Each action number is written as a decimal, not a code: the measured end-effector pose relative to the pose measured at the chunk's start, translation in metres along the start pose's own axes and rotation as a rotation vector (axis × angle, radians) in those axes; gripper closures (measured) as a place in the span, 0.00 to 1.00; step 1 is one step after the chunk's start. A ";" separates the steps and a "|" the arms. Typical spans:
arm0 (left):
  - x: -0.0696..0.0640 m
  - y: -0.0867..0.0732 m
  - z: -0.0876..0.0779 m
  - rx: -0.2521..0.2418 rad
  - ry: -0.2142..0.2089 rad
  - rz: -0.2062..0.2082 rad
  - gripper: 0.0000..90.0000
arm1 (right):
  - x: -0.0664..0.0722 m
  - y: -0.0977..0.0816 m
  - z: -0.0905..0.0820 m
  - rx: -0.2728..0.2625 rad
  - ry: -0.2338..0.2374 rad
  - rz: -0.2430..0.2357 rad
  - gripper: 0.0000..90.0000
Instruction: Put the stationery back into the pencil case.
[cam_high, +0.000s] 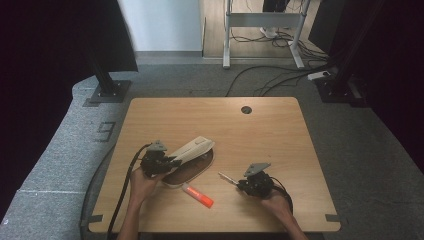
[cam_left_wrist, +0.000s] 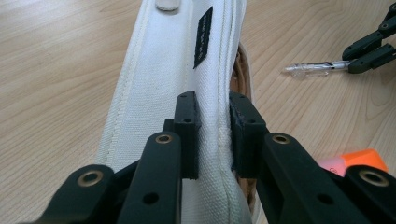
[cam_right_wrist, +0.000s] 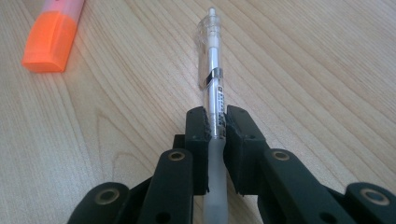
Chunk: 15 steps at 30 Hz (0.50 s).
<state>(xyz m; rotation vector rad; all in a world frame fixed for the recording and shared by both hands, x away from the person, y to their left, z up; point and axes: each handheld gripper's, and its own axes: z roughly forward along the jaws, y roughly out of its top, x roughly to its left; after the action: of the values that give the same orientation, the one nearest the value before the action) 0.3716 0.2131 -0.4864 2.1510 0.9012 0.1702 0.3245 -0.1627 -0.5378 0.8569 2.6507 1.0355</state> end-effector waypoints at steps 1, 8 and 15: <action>0.000 0.000 0.000 0.000 0.000 0.000 0.84 | 0.000 0.000 0.000 0.000 0.000 0.000 0.87; 0.000 0.000 -0.001 -0.003 0.001 -0.003 0.84 | -0.001 0.007 -0.005 -0.020 0.013 0.008 0.87; 0.000 0.000 -0.001 -0.007 0.003 -0.005 0.84 | -0.001 0.023 -0.010 -0.044 0.023 0.002 0.87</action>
<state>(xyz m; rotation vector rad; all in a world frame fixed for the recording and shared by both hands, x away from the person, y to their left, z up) 0.3713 0.2139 -0.4854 2.1429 0.9061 0.1743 0.3324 -0.1556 -0.5148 0.8438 2.6356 1.1071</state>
